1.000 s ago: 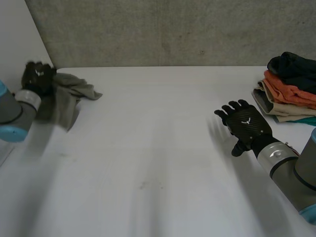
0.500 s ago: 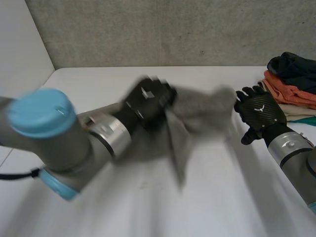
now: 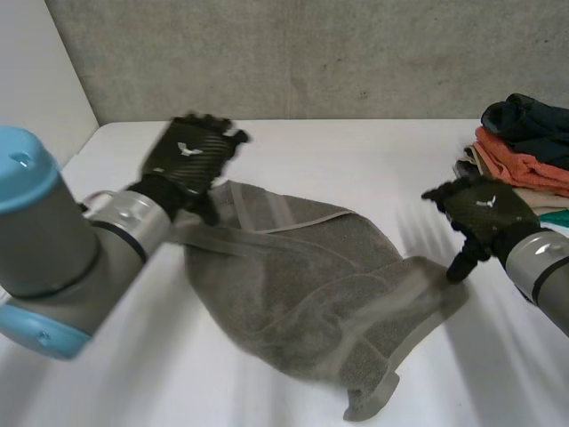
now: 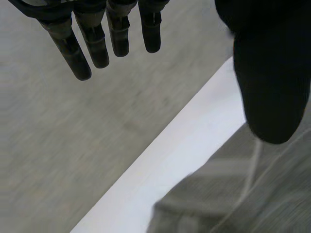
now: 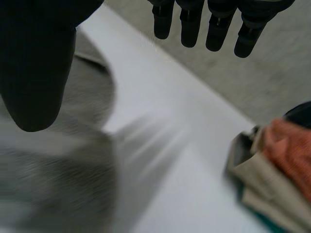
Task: Fold the laundry.
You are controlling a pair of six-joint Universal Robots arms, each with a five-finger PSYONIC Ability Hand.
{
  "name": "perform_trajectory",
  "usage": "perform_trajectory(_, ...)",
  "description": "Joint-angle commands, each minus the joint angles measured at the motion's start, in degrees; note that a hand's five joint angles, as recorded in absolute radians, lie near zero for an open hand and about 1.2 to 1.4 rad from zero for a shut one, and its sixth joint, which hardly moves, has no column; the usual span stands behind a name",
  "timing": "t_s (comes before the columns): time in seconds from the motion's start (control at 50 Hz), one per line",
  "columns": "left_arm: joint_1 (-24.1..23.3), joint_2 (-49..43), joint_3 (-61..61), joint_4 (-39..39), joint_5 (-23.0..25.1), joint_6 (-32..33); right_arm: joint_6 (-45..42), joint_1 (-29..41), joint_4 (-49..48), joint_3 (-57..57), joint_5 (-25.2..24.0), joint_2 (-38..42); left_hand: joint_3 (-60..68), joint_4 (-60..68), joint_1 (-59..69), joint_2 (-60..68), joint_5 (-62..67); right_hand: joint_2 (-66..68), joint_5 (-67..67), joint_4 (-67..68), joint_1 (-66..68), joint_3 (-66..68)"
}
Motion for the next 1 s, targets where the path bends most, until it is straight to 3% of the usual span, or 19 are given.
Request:
perform_trajectory(0.02, 9.88, -7.14, 1.96, 0.09, 5.7, 1.61, 0.21, 3.52, 8.16, 1.7, -2.48, -0.72, -0.6, 0.0, -0.27, -0.06, 0.55, -1.88, -2.91, -2.33, -2.87, -1.89)
perform_trajectory(0.14, 17.09, -17.24, 8.29, -0.87, 10.71, 9.15, -0.05, 13.45, 4.04, 7.23, -2.92, -0.29, 0.91, 1.51, 1.24, 1.45, 2.06, -1.88, -2.91, -2.33, -2.87, -1.89)
perform_trajectory(0.2, 18.5, -21.98, 12.41, -0.96, 11.16, 13.11, -0.05, 16.7, 0.27, 10.3, -2.66, -0.46, 4.59, 5.2, 4.92, 5.14, 5.75, -1.88, -2.91, -2.33, -2.87, -1.89)
perform_trajectory(0.32, 19.04, -29.82, 18.66, -4.2, 11.6, 14.89, -0.05, 19.87, -4.67, 14.62, -1.17, -1.16, 9.48, 10.09, 9.81, 10.03, 10.64, -1.88, -2.91, -2.33, -2.87, -1.89)
perform_trajectory(0.42, 19.12, -31.85, 22.0, -8.16, 15.45, 14.89, -0.23, 21.11, -7.13, 16.9, 1.29, -1.69, 15.53, 16.13, 15.86, 16.07, 16.68, -1.88, -2.91, -2.33, -2.87, -1.89)
perform_trajectory(0.54, 18.95, -34.93, 24.56, -8.34, 16.08, 15.24, -0.31, 21.55, -8.98, 17.96, 2.53, -1.52, 20.75, 21.35, 21.08, 21.3, 21.91, -1.3, -2.32, -1.75, -2.28, -1.31)
perform_trajectory(0.6, 18.95, -35.81, 25.96, -8.26, 16.08, 14.62, -0.31, 21.9, -9.24, 18.23, 2.44, -1.51, 34.51, 35.11, 34.84, 35.05, 35.67, 2.06, 1.03, 1.61, 1.07, 2.05)
perform_trajectory(0.68, 18.69, -36.07, 26.58, -8.26, 15.99, 14.45, -0.31, 22.25, -10.12, 18.32, 2.44, -0.81, 59.71, 60.32, 60.04, 60.26, 60.87, 10.28, 9.26, 9.83, 9.3, 10.27)
perform_trajectory(0.76, 18.16, -36.16, 26.67, -8.25, 15.73, 14.53, -0.31, 22.34, -11.53, 18.4, 2.44, -0.02, 64.64, 65.25, 64.97, 65.19, 65.8, 45.7, 44.68, 45.25, 44.72, 45.69)
perform_trajectory(0.78, 18.07, -36.16, 26.67, -8.26, 15.64, 14.62, -0.31, 22.08, -11.96, 18.14, 2.61, 0.33, 64.64, 65.25, 64.97, 65.19, 65.8, 67.29, 66.26, 66.84, 66.3, 67.28)
perform_trajectory(0.86, 17.02, -35.11, 25.53, -8.52, 13.54, 14.45, -0.4, 20.94, -12.32, 16.83, 3.84, -0.37, 64.64, 65.25, 64.97, 65.19, 65.8, 68.12, 67.09, 67.67, 67.13, 68.11)
perform_trajectory(1.0, 16.14, -17.64, 16.84, -9.75, 10.89, 10.32, -1.8, 16.11, -11.0, 11.21, 5.87, -6.26, 64.64, 65.25, 64.97, 65.19, 65.8, 68.12, 67.09, 67.67, 67.13, 68.11)
